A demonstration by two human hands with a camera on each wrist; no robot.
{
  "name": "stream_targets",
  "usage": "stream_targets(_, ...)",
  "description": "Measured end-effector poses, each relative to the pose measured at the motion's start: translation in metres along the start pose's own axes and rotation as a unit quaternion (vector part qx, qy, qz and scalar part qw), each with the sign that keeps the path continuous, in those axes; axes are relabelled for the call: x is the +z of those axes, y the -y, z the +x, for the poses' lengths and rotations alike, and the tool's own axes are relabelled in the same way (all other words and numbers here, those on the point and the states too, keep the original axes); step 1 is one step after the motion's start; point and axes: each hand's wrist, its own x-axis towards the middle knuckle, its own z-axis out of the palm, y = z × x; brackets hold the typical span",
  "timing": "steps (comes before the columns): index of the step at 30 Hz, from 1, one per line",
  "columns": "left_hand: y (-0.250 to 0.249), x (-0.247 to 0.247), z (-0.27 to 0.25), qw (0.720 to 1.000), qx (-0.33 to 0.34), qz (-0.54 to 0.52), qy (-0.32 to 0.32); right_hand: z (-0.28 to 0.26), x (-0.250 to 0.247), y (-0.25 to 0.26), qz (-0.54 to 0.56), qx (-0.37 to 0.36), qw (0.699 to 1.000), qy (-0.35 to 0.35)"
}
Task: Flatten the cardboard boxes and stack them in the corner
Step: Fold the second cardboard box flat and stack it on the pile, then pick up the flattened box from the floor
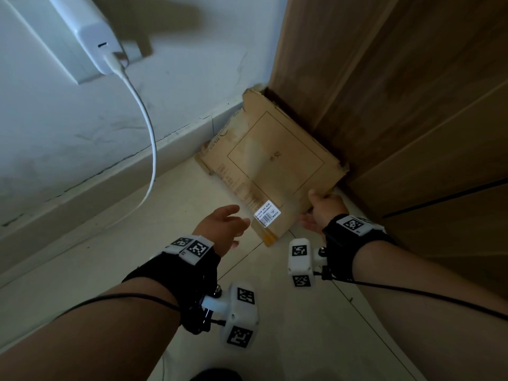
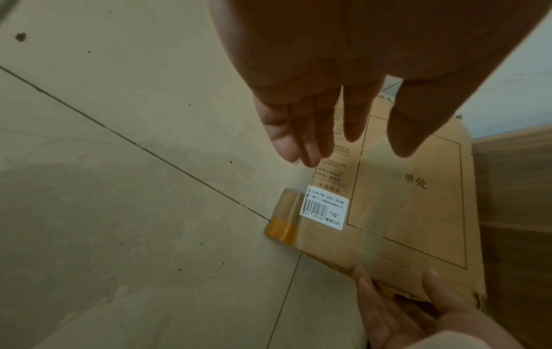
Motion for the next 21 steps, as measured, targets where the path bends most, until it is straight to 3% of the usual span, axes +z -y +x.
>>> stream_targets(11,-0.009,0.013,-0.008,1.0,0.012,0.017,0.004,-0.006,-0.022,-0.019,-0.017,0.012,1.0,-0.003)
stream_targets(21,-0.03,0.063,-0.046,0.996,0.049,0.054,0.055,-0.044,-0.114,-0.054,0.053,0.039,0.998,-0.026)
